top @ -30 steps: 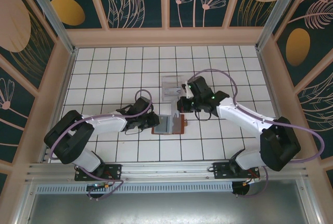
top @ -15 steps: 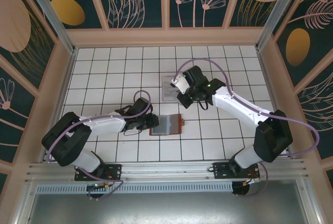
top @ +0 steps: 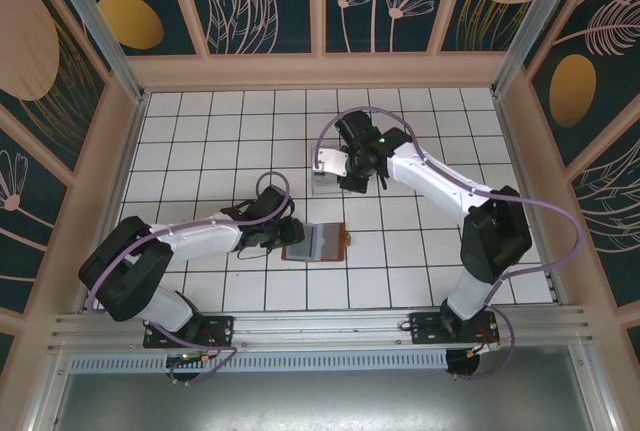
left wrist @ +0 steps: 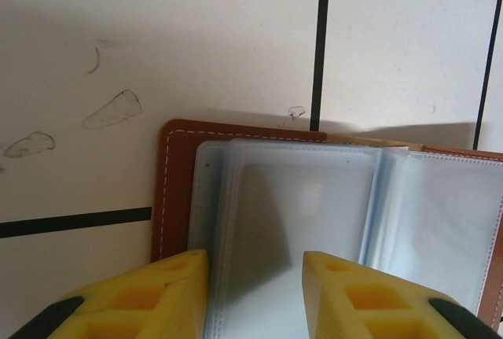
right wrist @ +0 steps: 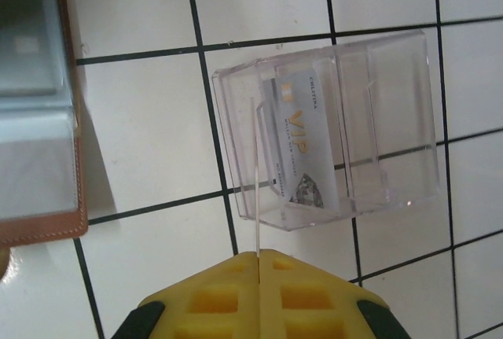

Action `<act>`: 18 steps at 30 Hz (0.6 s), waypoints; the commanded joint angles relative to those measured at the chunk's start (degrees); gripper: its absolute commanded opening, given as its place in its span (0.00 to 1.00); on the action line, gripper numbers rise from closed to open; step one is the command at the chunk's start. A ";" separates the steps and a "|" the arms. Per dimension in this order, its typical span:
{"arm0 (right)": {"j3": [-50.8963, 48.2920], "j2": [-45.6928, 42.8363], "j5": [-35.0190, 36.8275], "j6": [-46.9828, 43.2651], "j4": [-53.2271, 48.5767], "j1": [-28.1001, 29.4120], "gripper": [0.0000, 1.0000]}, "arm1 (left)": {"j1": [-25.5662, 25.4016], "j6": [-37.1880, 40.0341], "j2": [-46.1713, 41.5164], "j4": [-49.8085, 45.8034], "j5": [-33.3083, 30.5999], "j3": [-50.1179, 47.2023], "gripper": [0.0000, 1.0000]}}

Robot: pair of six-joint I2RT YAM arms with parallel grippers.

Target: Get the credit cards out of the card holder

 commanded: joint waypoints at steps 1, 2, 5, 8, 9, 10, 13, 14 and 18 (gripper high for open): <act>4.46 2.98 -0.44 -6.58 -5.58 -0.38 0.00 | -0.15 1.56 -1.38 -5.41 -2.86 1.56 0.39; 5.92 4.24 -0.44 -6.88 -6.52 -0.38 0.00 | -0.06 1.61 -1.76 -5.96 -3.33 1.56 0.40; 10.30 7.96 -0.25 -7.29 -9.10 -0.56 0.00 | -0.06 1.73 -2.40 -7.16 -4.59 1.80 0.41; 14.34 11.31 0.13 -7.64 -11.55 -0.73 0.00 | -0.08 1.59 -2.94 -7.70 -4.87 1.43 0.42; 15.48 12.33 0.35 -7.70 -12.18 -0.88 0.00 | -0.13 1.52 -3.17 -7.70 -4.90 1.22 0.42; 16.54 13.24 0.45 -7.86 -12.80 -1.01 0.00 | -0.11 1.47 -3.47 -7.83 -5.05 1.10 0.42; 18.89 15.43 1.26 -8.39 -13.97 -1.24 0.00 | -0.07 1.26 -4.11 -8.35 -5.55 0.86 0.43; 19.62 16.00 1.48 -8.44 -14.27 -1.32 0.00 | -0.12 1.29 -4.21 -8.34 -5.63 0.75 0.43; 21.63 18.48 2.03 -8.92 -15.06 -1.62 0.00 | -0.07 1.21 -4.46 -8.30 -5.76 0.41 0.43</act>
